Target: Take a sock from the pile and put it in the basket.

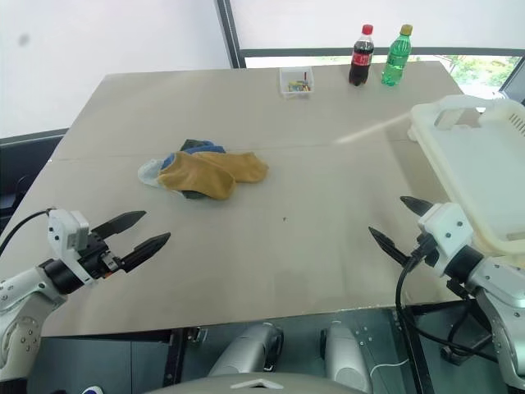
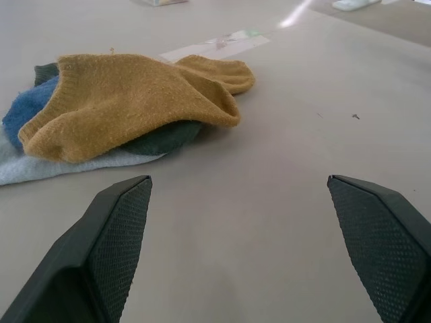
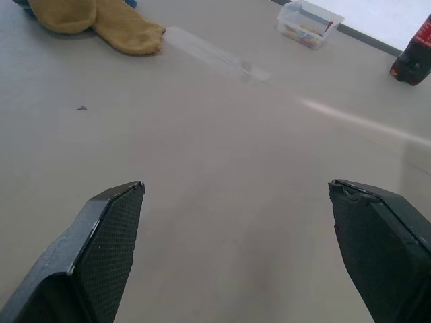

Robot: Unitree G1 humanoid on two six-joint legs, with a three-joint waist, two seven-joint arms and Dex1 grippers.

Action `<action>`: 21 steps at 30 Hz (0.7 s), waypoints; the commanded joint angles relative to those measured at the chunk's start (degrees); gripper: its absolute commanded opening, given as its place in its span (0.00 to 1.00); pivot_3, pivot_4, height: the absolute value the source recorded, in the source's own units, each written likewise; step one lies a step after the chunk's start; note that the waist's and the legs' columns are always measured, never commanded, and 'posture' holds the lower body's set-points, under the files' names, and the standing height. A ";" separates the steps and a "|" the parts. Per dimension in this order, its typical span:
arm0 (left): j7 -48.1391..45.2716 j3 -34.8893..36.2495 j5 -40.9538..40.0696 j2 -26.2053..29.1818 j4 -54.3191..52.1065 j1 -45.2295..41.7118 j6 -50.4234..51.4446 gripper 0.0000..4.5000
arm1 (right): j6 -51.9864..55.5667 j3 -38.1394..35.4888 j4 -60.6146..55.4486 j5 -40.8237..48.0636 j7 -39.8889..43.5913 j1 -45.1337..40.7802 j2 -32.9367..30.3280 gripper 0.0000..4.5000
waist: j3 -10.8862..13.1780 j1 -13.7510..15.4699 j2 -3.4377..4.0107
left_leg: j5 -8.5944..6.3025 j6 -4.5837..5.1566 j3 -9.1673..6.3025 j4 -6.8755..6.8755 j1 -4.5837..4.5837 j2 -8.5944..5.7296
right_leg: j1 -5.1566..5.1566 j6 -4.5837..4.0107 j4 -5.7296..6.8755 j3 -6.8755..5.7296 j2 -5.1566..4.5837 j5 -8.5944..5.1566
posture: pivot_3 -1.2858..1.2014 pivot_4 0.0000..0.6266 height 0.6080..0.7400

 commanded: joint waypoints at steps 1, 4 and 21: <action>0.30 1.76 -1.51 0.27 -2.57 -0.32 0.23 0.98 | -0.27 -0.22 -0.96 0.73 -0.01 -0.34 0.15 1.00 | 0.00 0.00 0.00 | 0.00 0.00 0.00 0.00 0.00 0.00 | 0.00 0.00 0.00 0.00 0.00 0.00 | 0.52 0.24 1.00; 1.38 0.89 -2.26 -0.38 -2.91 -1.60 1.32 0.98 | -0.24 0.34 -0.90 0.86 0.01 -0.78 0.30 1.00 | 0.00 0.01 0.00 | 0.00 0.00 -0.01 0.00 -0.01 0.00 | 0.00 0.00 -0.01 -0.01 0.00 0.00 | 0.52 0.24 1.00; 3.16 -1.21 -0.57 -2.34 -2.29 -4.71 1.45 0.98 | -0.85 2.77 -0.11 0.73 -0.34 -3.71 1.76 1.00 | 0.00 0.00 0.00 | 0.00 -0.01 -0.02 -0.04 0.00 0.00 | 0.00 0.00 -0.04 -0.01 0.01 0.00 | 0.52 0.24 1.00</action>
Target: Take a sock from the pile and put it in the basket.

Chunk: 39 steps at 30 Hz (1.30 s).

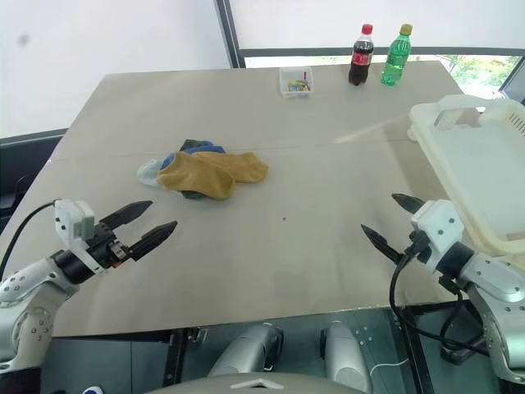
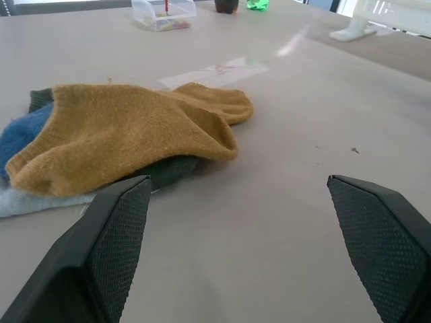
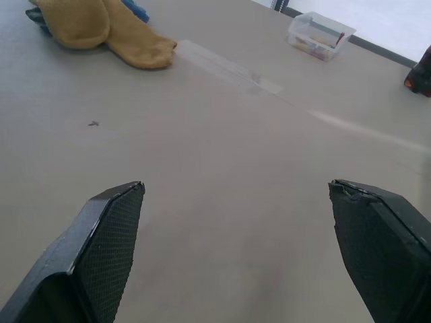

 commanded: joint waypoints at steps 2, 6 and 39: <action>0.56 0.30 0.26 -0.07 -1.14 -0.64 -1.00 0.98 | -1.05 0.21 -0.68 -0.48 -0.84 -0.96 0.31 1.00 | 0.00 0.02 0.00 | 0.00 0.00 -0.01 0.00 0.00 0.00 | 0.00 0.00 0.00 -0.01 0.00 0.00 | 0.52 0.24 1.00; 0.79 0.21 0.21 -0.16 -0.84 -0.98 -0.96 0.98 | -1.40 0.59 -0.21 -1.18 -1.18 -1.56 0.61 1.00 | 0.07 -1.09 0.11 | 0.08 -0.07 -1.03 -0.02 -0.20 -0.57 | 0.14 0.03 0.03 -0.90 -0.50 -0.05 | 0.52 0.24 1.00; 20.53 -1.80 -1.59 -10.70 -3.93 -7.70 8.10 0.98 | -4.15 9.65 0.89 -6.18 -5.58 -6.72 6.79 1.00 | 0.31 0.07 0.59 | 0.51 -0.26 -2.88 -0.20 -0.10 -2.05 | 0.81 0.46 0.22 -2.30 -1.94 -1.10 | 0.52 0.24 1.00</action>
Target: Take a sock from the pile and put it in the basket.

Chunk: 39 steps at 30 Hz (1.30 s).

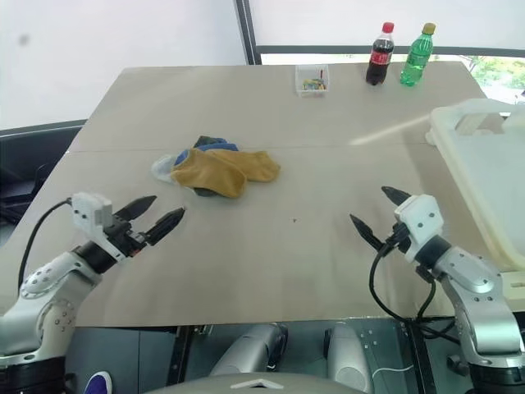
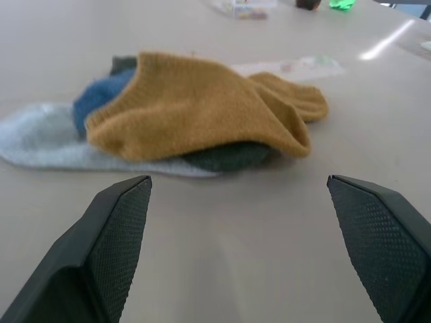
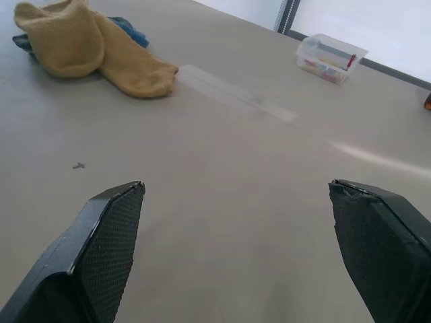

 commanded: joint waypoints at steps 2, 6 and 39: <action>6.26 -0.28 -0.17 -3.07 -2.65 -2.69 0.41 0.98 | -0.56 4.18 -2.89 -1.41 -0.18 -2.71 0.52 1.00 | 0.00 -0.05 -0.03 | 0.00 0.00 0.04 0.01 0.03 0.03 | 0.00 0.00 0.02 0.03 0.02 0.00 | 0.52 0.24 1.00; 9.54 -3.12 0.09 -5.69 -3.79 -4.09 2.00 0.98 | -1.34 7.85 -1.73 -6.04 -2.19 -5.58 1.00 1.00 | 0.00 -0.02 -0.03 | -0.01 0.01 0.20 0.00 0.04 0.04 | -0.03 0.01 0.02 0.19 0.03 0.01 | 0.52 0.24 1.00; 25.03 5.34 -9.52 -10.00 8.72 -18.02 11.99 0.98 | -5.62 14.10 0.80 -4.57 0.86 -16.07 7.55 1.00 | -0.06 -0.16 -0.17 | -0.06 0.11 0.86 0.08 -0.05 0.15 | -0.37 0.17 0.10 0.72 0.19 0.13 | 0.52 0.24 1.00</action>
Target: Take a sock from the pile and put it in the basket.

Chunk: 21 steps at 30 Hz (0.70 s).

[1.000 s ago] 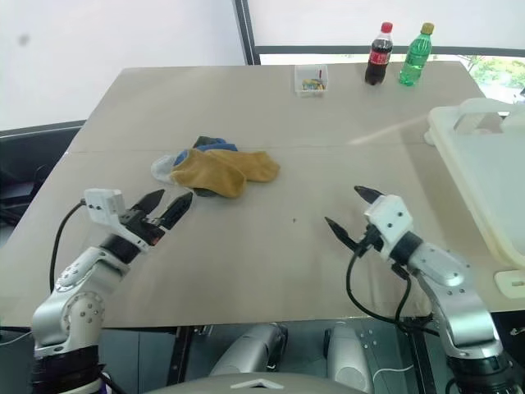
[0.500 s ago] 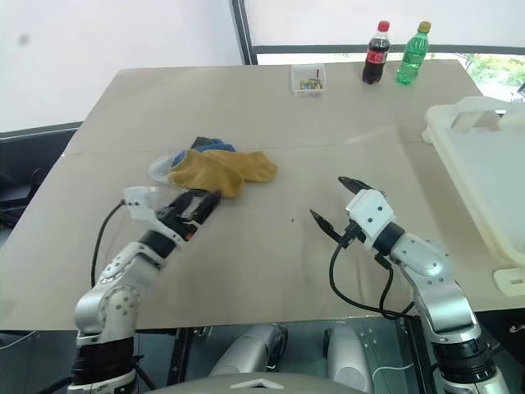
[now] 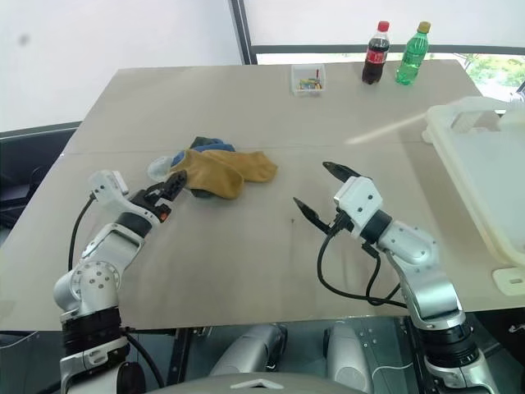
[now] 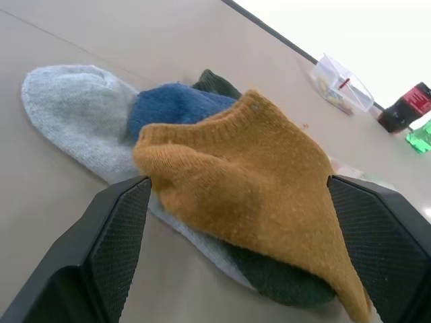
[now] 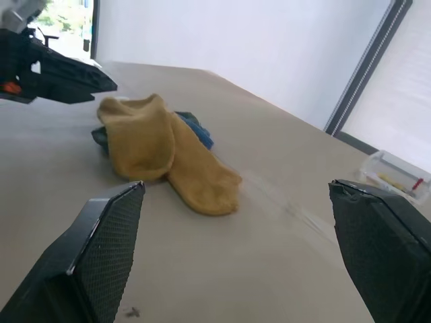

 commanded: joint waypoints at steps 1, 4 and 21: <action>0.70 0.99 -0.75 0.38 -0.29 -1.07 0.24 0.98 | -1.15 0.60 -1.58 1.99 1.05 -1.51 0.64 1.00 | 0.00 0.00 -0.01 | 0.00 0.00 0.00 0.00 0.00 0.00 | 0.00 0.00 0.00 0.01 0.00 0.00 | 0.52 0.24 1.00; 0.92 1.00 -0.76 0.35 0.52 -1.62 0.34 0.98 | -0.94 0.98 -1.66 2.03 1.66 -2.27 0.59 1.00 | 0.00 0.00 -0.01 | 0.00 0.00 0.01 0.00 0.01 0.00 | -0.01 0.00 0.02 0.05 0.00 0.01 | 0.52 0.24 1.00; 3.45 1.22 -1.13 -2.49 2.15 -3.76 -0.06 0.02 | 0.26 0.92 -2.97 1.24 0.55 -1.32 0.32 1.00 | -0.01 0.02 -0.02 | 0.00 0.00 0.03 0.02 -0.01 0.00 | -0.03 0.00 0.03 0.09 0.00 0.01 | 0.52 0.24 1.00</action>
